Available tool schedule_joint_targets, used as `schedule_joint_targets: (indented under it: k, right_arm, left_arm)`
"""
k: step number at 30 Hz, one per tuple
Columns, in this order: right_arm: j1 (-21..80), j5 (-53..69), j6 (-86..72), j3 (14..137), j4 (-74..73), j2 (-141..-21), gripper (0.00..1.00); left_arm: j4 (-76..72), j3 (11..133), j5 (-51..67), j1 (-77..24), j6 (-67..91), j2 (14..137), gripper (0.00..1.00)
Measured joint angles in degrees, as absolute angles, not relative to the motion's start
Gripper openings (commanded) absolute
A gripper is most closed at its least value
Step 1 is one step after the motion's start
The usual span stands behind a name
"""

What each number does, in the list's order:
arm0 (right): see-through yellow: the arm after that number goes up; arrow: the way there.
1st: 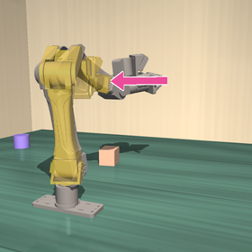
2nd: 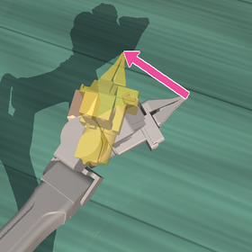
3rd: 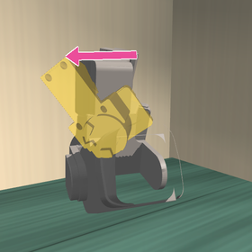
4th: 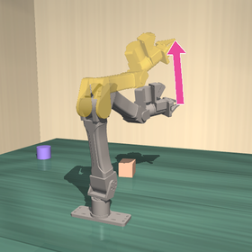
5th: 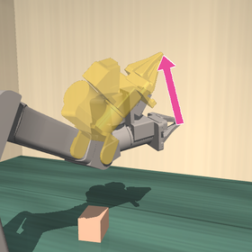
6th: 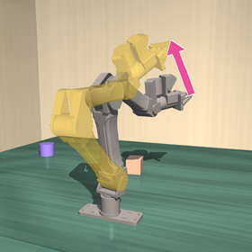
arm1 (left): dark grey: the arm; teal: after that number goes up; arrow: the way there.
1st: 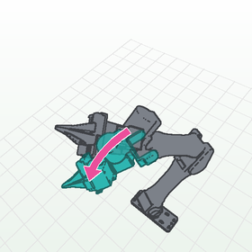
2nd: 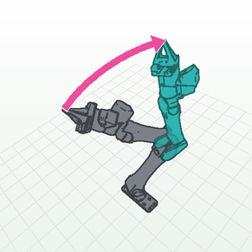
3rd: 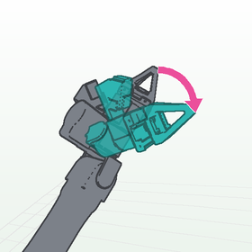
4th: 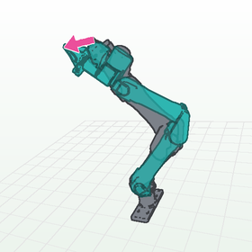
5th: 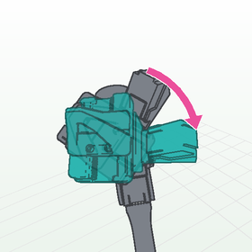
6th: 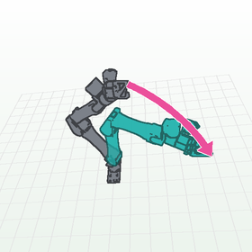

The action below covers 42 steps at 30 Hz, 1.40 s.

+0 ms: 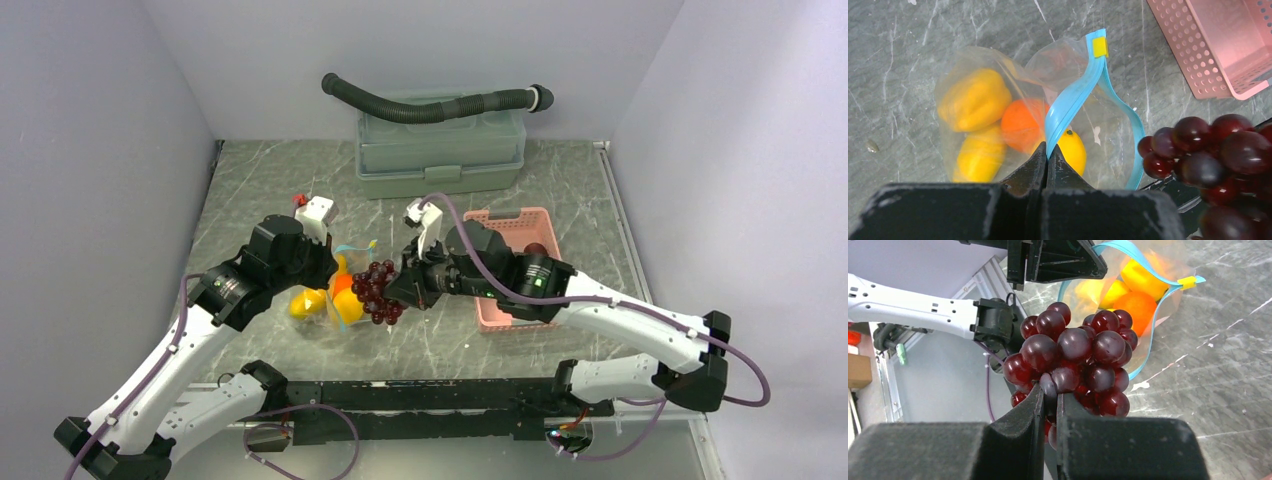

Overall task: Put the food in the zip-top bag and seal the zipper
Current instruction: Place the fake fruit in the zipper food storage bag.

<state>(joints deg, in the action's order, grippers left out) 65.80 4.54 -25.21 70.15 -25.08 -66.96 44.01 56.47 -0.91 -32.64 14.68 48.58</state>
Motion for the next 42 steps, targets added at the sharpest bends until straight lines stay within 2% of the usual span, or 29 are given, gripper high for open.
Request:
schedule_joint_targets:
  k: [29, 42]
  right_arm:
    - [66.0, 3.4, -23.5, 70.5, -16.5, -83.3, 0.00]
    - [62.0, 3.1, -26.8, 71.0, -13.6, -87.2, 0.00]
  left_arm:
    - [44.0, 56.5, -0.9, -32.6, 14.7, 48.6, 0.00]
    - [44.0, 56.5, -1.7, -32.6, 14.7, 48.5, 0.00]
